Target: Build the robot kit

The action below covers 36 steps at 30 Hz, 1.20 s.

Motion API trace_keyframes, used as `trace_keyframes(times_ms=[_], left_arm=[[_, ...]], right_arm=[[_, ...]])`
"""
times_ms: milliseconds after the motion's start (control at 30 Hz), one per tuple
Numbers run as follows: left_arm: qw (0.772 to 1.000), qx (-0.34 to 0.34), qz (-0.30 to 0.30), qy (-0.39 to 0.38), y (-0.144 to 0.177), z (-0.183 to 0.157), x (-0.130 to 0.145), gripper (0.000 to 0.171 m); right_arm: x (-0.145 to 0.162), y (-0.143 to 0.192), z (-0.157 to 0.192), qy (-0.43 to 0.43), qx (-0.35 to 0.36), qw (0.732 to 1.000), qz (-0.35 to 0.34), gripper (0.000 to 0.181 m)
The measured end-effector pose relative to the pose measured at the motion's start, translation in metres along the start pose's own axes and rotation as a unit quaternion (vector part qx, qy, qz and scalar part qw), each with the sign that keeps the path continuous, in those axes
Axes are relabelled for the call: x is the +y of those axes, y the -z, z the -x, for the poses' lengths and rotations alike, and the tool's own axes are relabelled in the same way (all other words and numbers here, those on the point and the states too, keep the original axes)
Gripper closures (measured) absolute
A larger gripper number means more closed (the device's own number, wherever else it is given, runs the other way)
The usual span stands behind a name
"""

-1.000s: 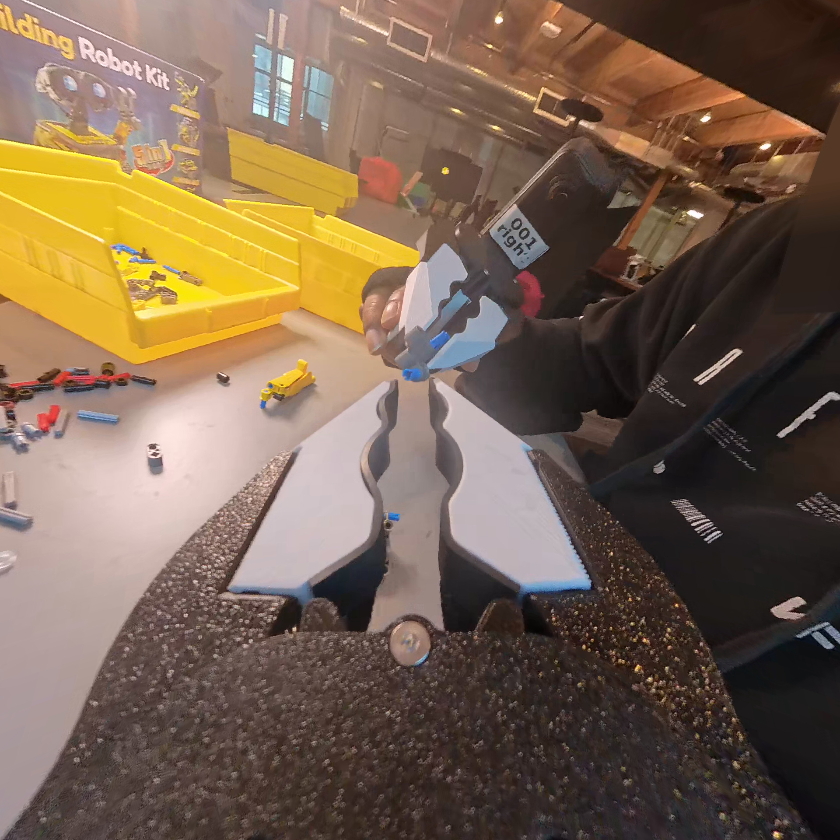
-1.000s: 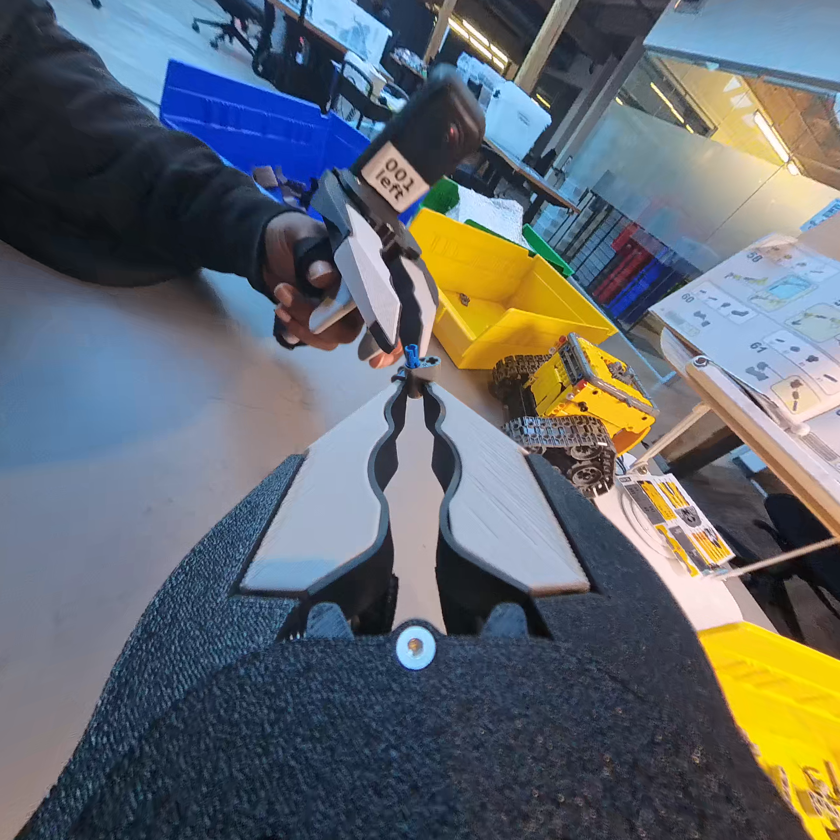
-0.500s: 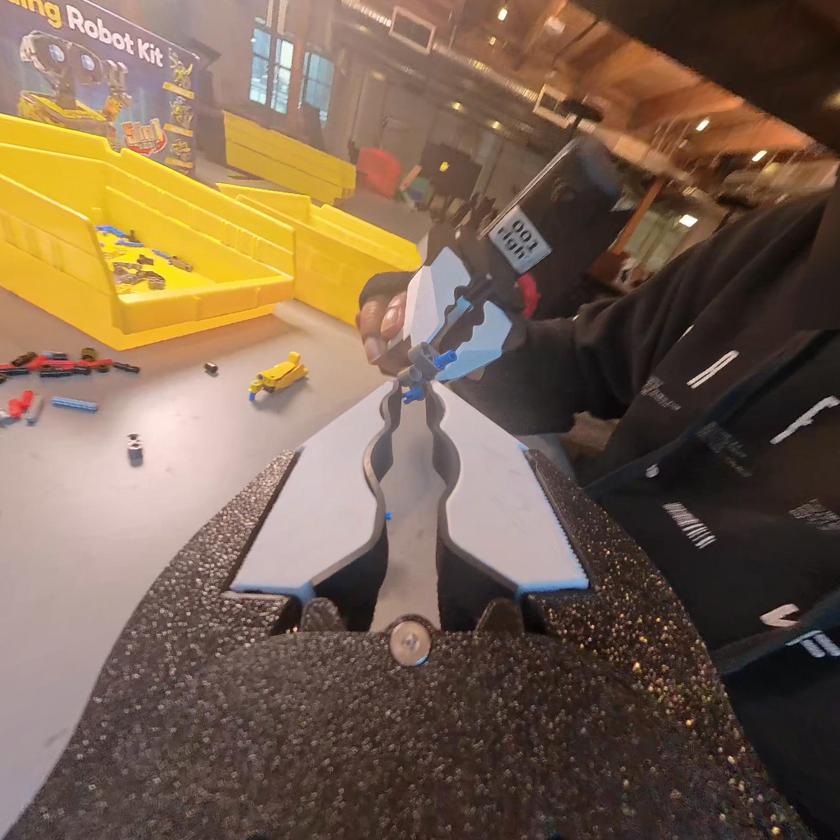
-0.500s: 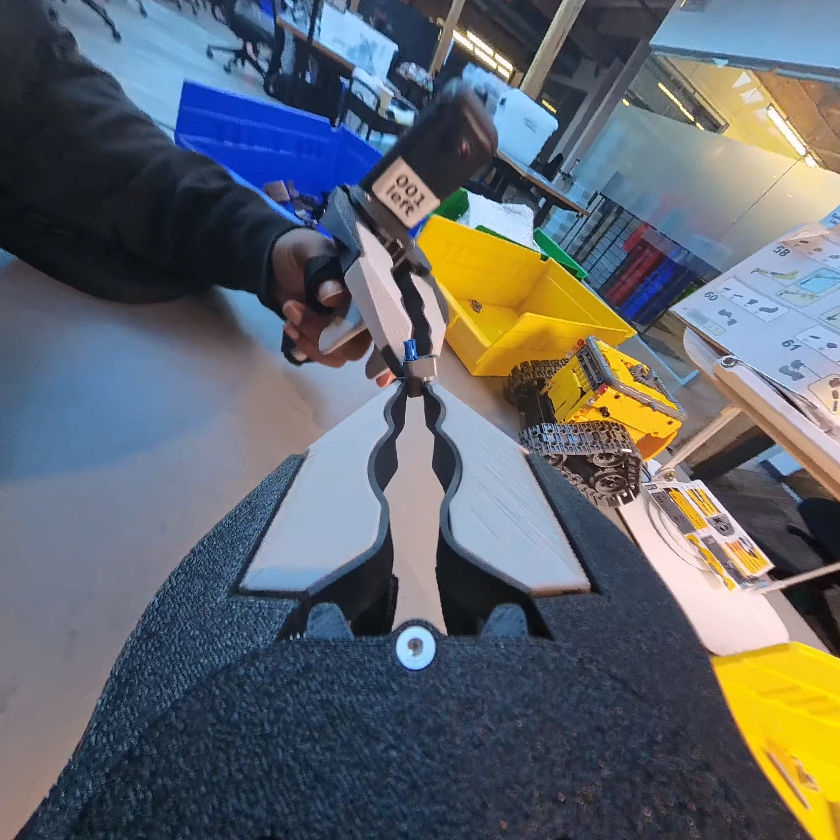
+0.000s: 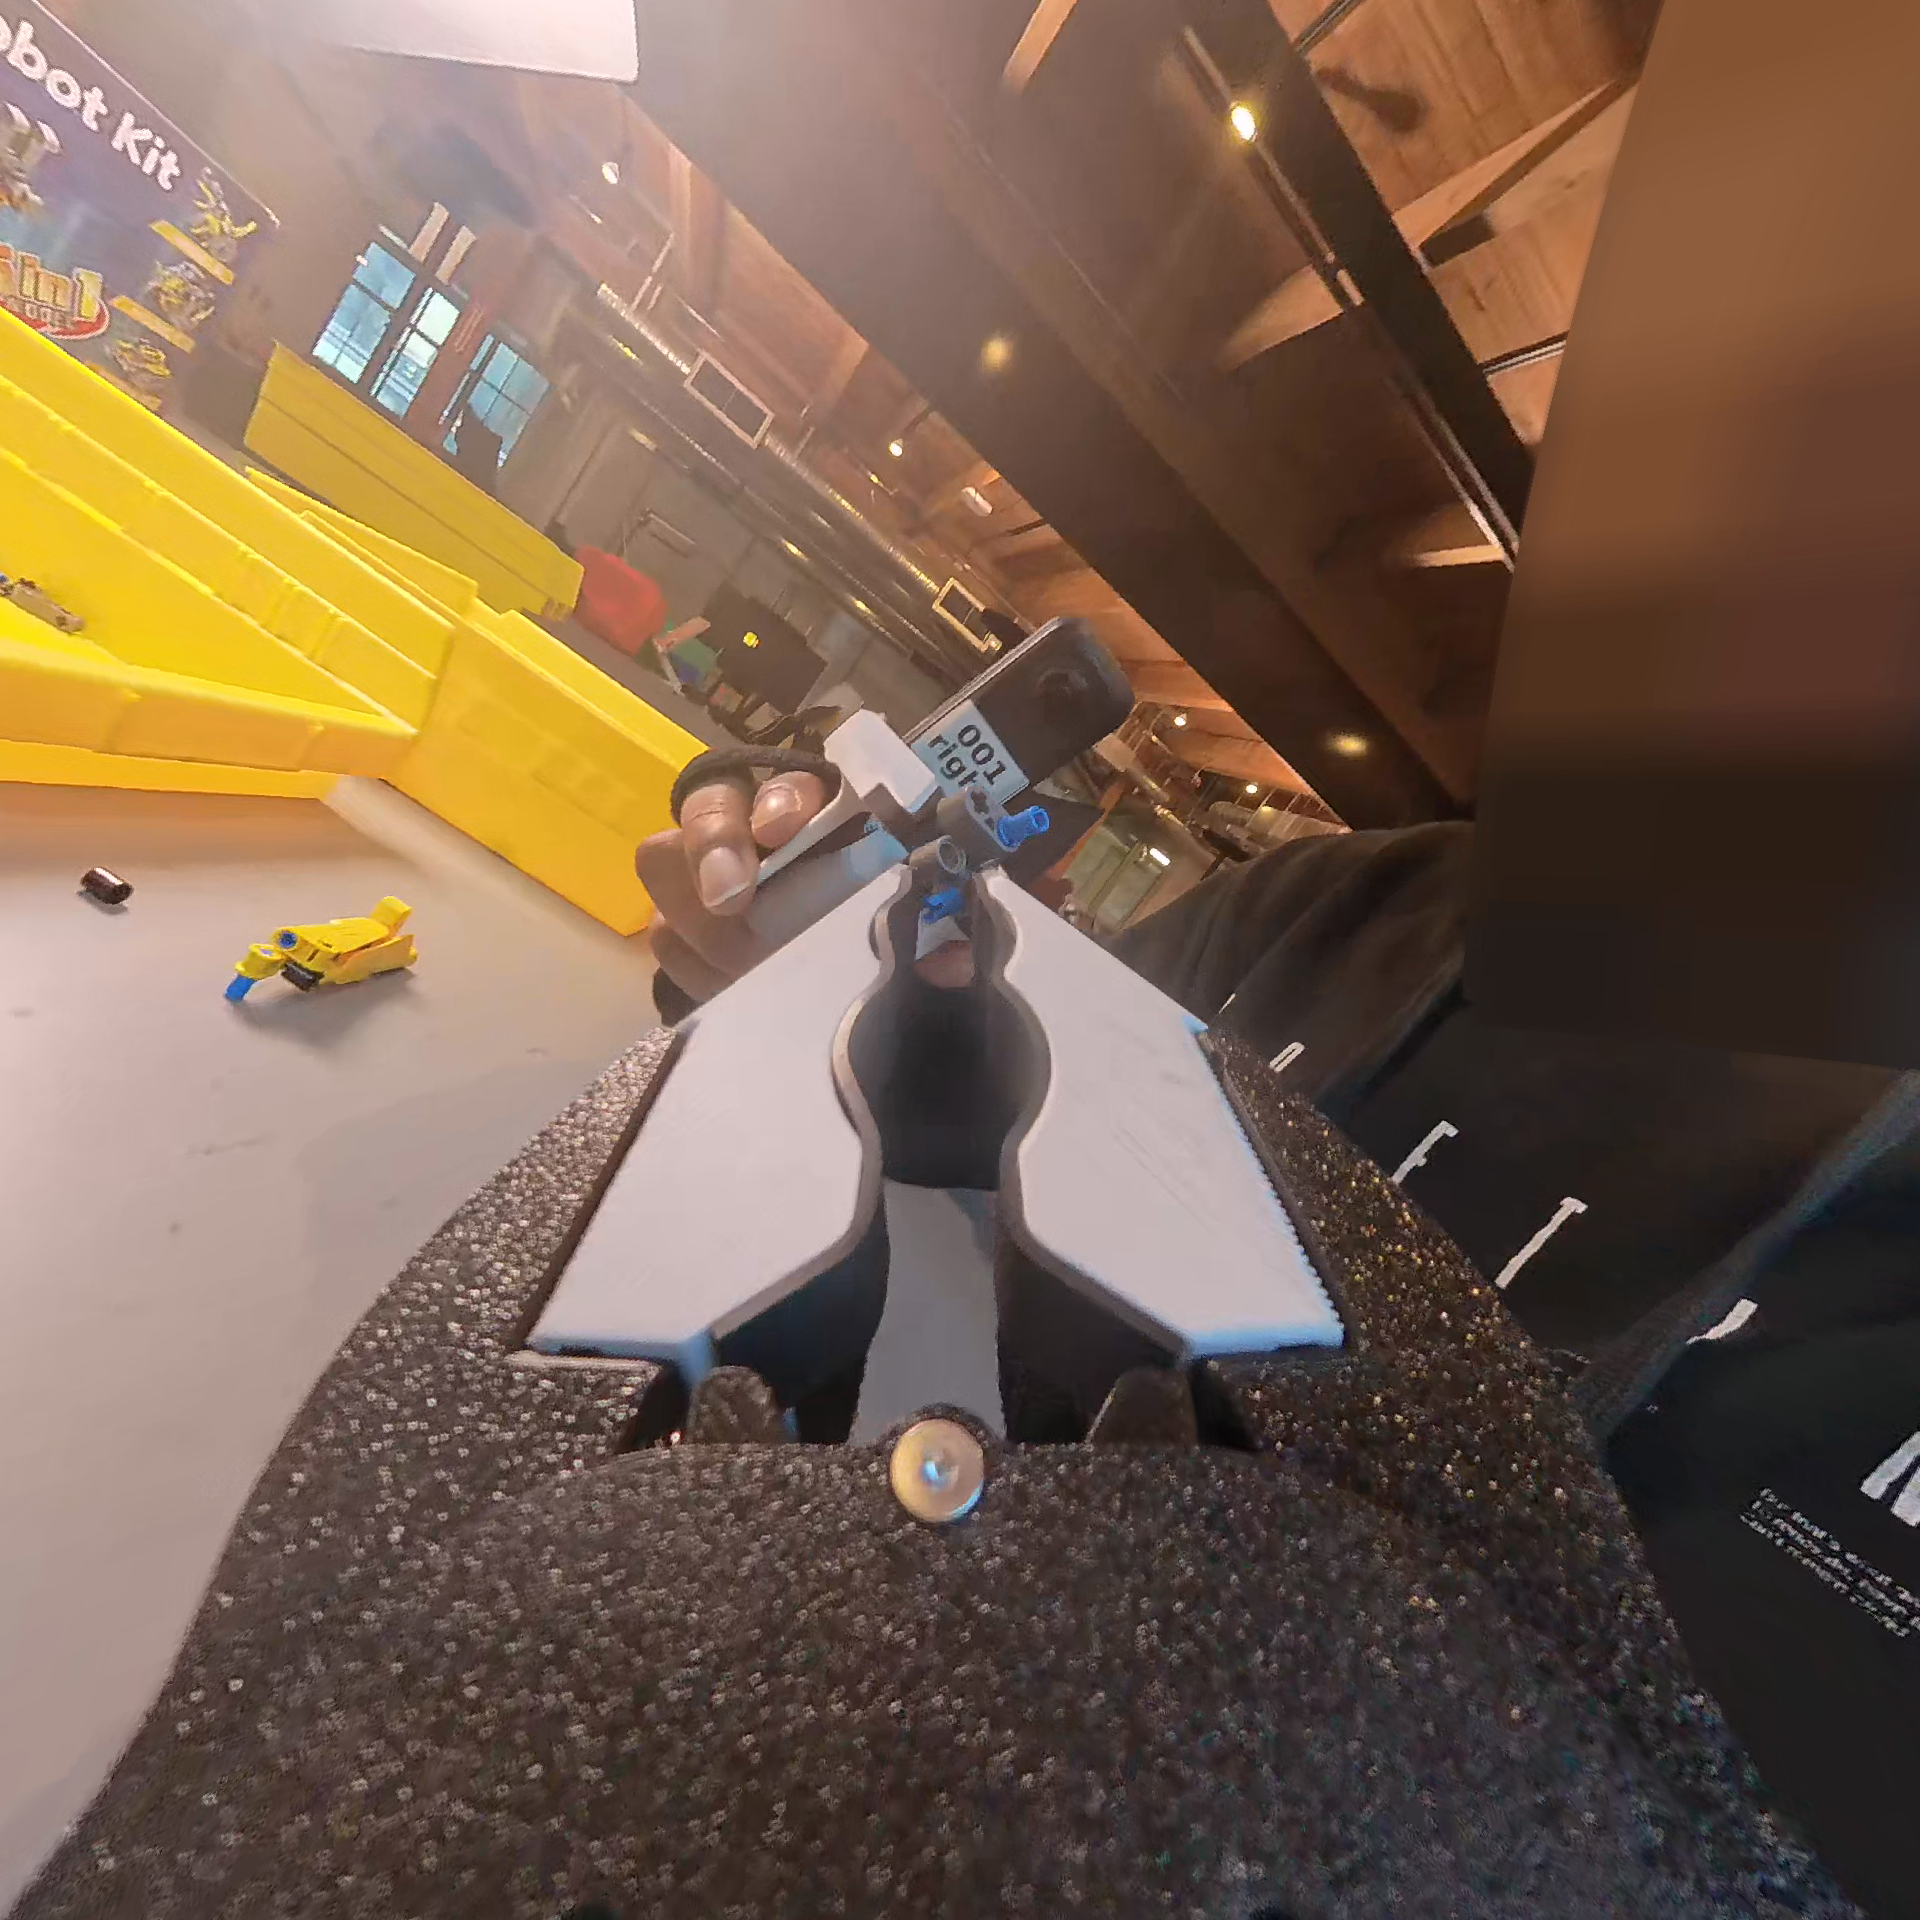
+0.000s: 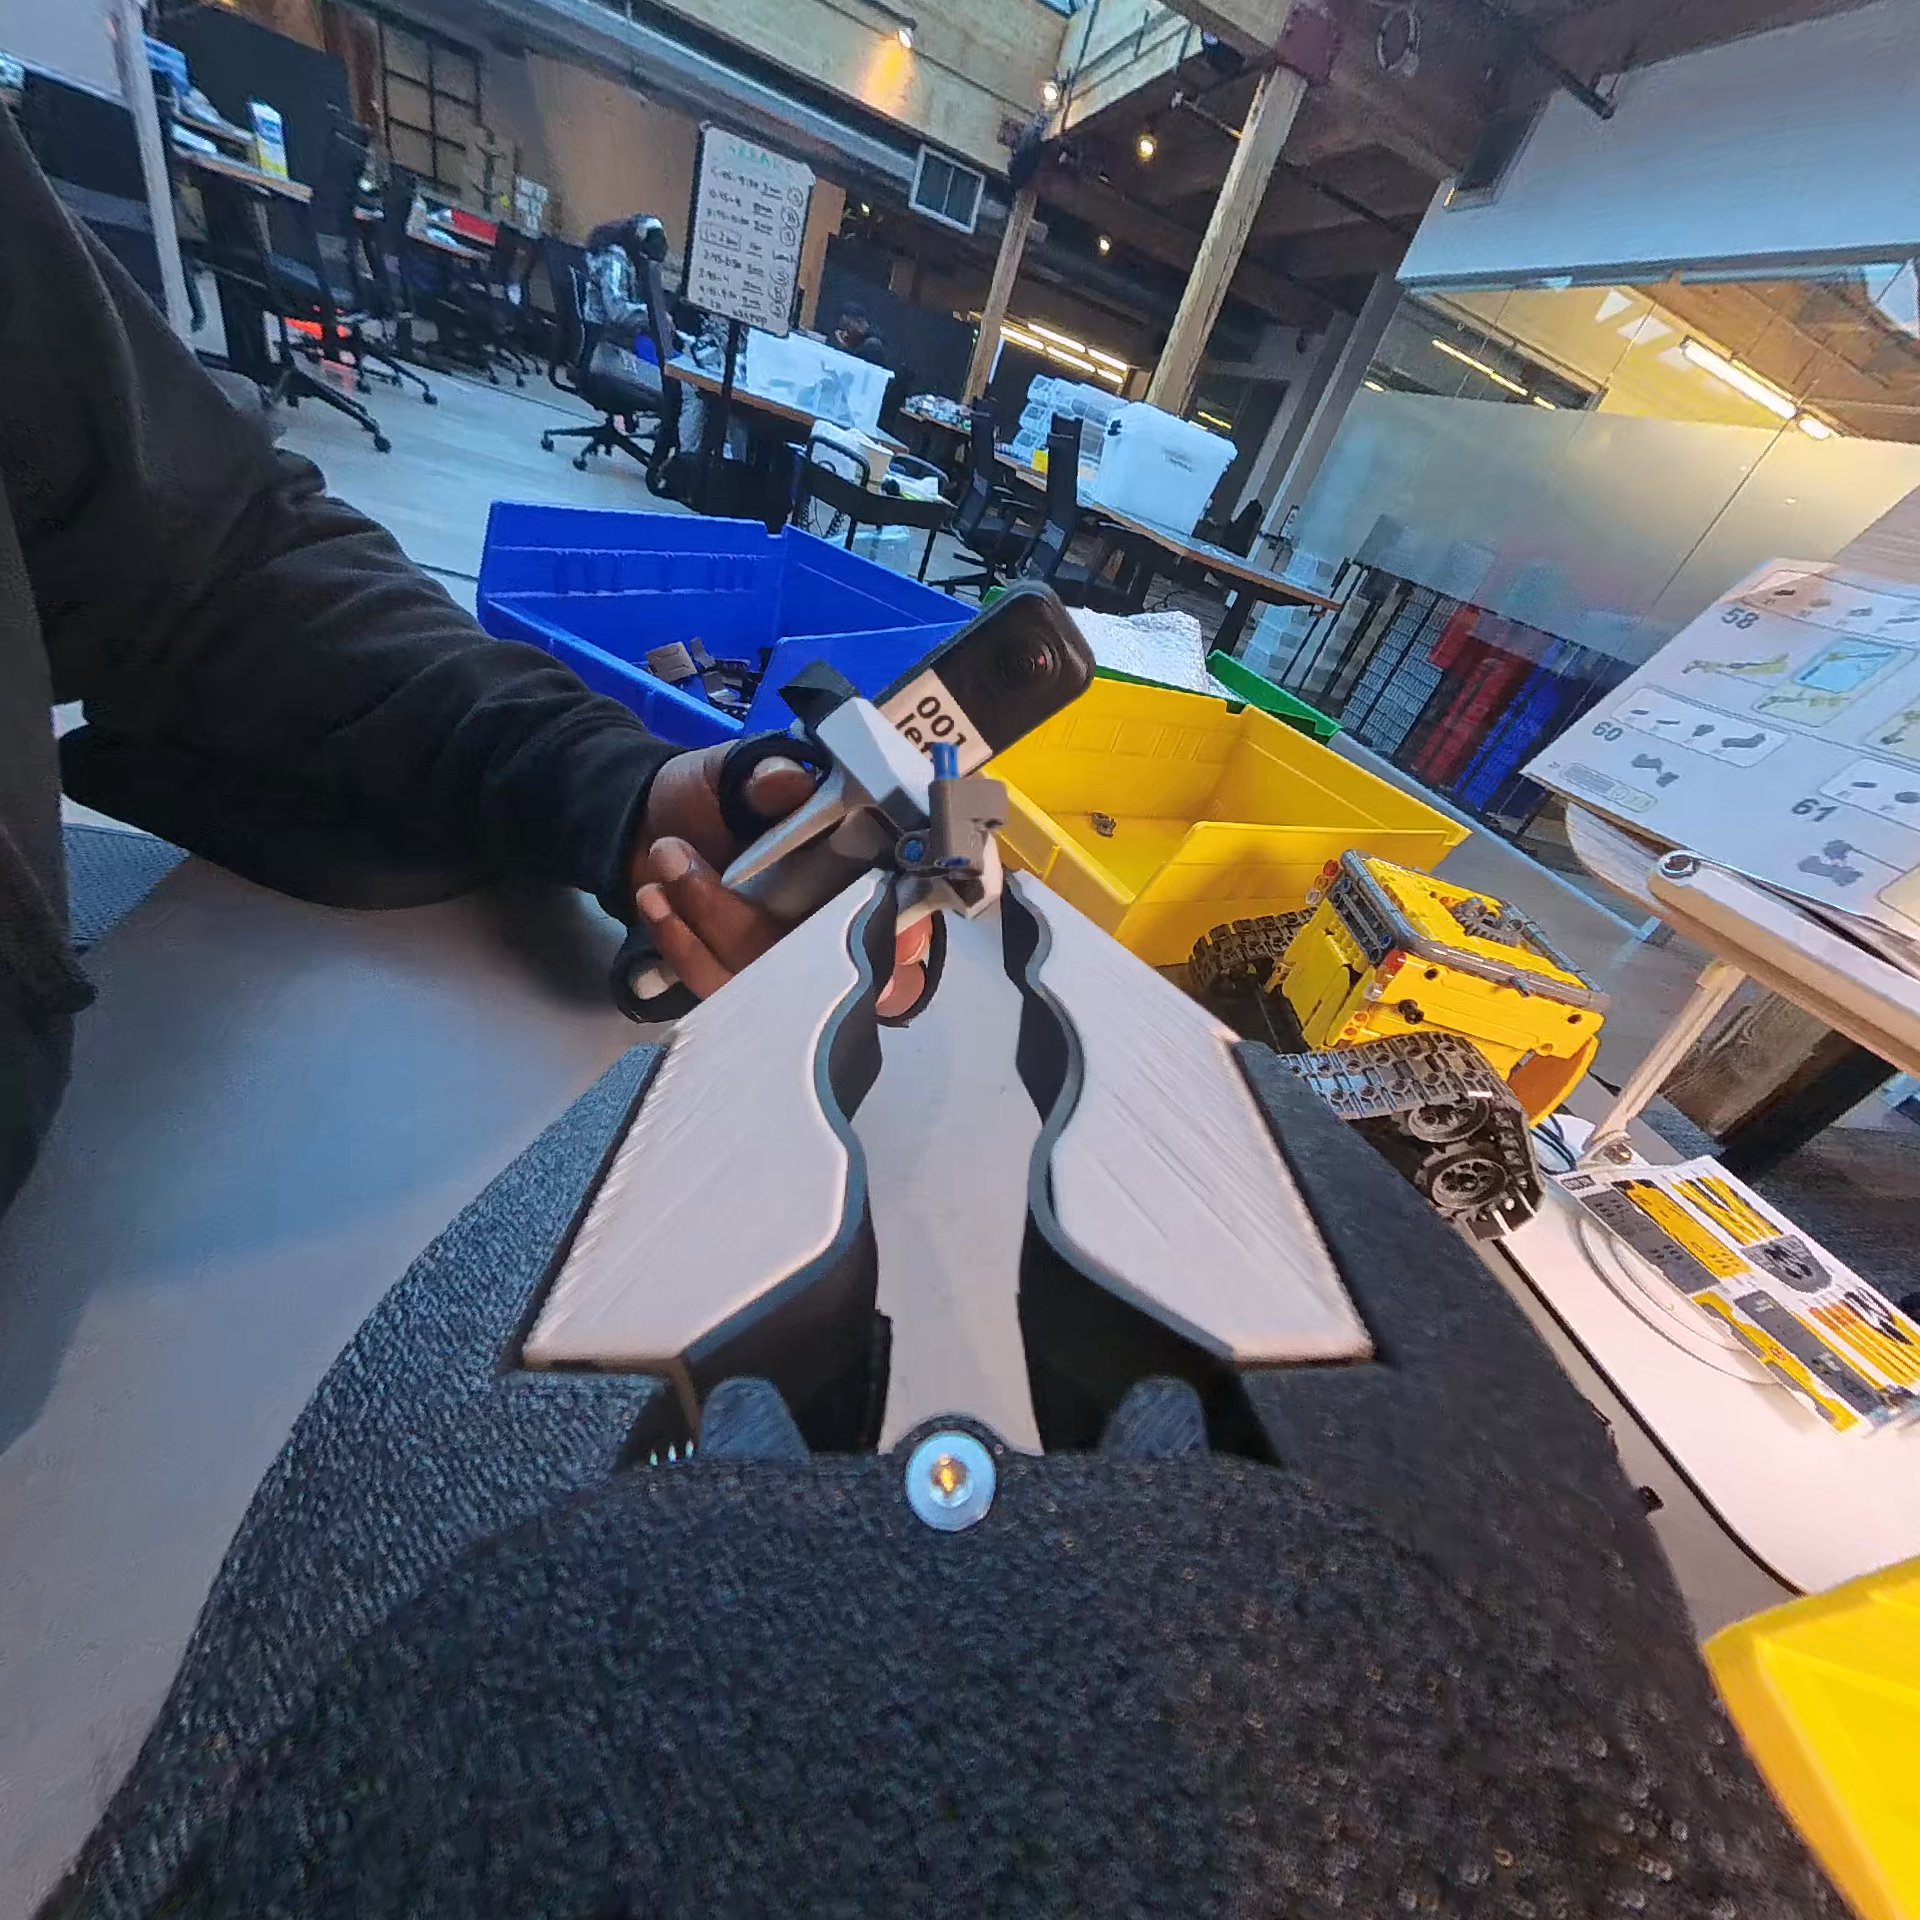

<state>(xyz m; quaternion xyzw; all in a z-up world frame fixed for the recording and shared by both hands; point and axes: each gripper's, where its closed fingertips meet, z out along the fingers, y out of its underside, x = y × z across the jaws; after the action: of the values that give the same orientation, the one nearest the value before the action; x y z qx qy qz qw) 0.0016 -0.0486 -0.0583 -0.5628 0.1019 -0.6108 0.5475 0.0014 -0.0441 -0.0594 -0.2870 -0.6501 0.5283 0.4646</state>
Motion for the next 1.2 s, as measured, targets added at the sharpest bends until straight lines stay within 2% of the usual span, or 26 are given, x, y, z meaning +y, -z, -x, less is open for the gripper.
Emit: trace_keyframes(times_ms=[267, 400, 500, 567, 700, 833, 1033, 1100, 1200], left_arm=[[0.996, 0.052, -0.053, 0.049, 0.0, -0.008, -0.011, 0.163], [0.997, 0.051, -0.047, 0.046, -0.002, -0.008, -0.008, 0.163], [1.0, 0.016, -0.019, 0.014, -0.003, -0.002, -0.003, 0.162], [0.999, -0.032, 0.018, -0.029, 0.001, 0.008, 0.001, 0.158], [0.978, -0.114, 0.098, -0.146, 0.012, 0.022, 0.007, 0.151], [0.958, -0.139, 0.148, -0.202, 0.009, 0.025, 0.02, 0.145], [0.937, -0.16, 0.202, -0.235, 0.007, 0.032, 0.039, 0.157], [0.944, -0.163, 0.191, -0.215, 0.006, 0.033, 0.035, 0.157], [0.964, -0.174, 0.137, -0.145, 0.006, 0.039, 0.023, 0.157]], right_arm=[[-0.011, -0.011, -0.003, 0.046, 0.038, 0.998, 0.001, 0.16], [-0.012, -0.011, 0.0, 0.059, 0.036, 0.998, 0.004, 0.165], [-0.005, -0.007, 0.0, 0.044, 0.016, 0.999, 0.017, 0.166], [0.0, -0.002, -0.002, 0.004, -0.01, 1.0, 0.023, 0.166], [0.021, 0.008, -0.003, -0.075, -0.059, 0.994, 0.058, 0.166], [0.039, 0.007, 0.008, -0.098, -0.096, 0.986, 0.095, 0.166], [0.045, 0.004, 0.019, -0.118, -0.126, 0.979, 0.108, 0.166], [0.042, 0.004, 0.013, -0.145, -0.12, 0.978, 0.091, 0.166], [0.037, 0.004, -0.003, -0.171, -0.086, 0.979, 0.065, 0.166]])
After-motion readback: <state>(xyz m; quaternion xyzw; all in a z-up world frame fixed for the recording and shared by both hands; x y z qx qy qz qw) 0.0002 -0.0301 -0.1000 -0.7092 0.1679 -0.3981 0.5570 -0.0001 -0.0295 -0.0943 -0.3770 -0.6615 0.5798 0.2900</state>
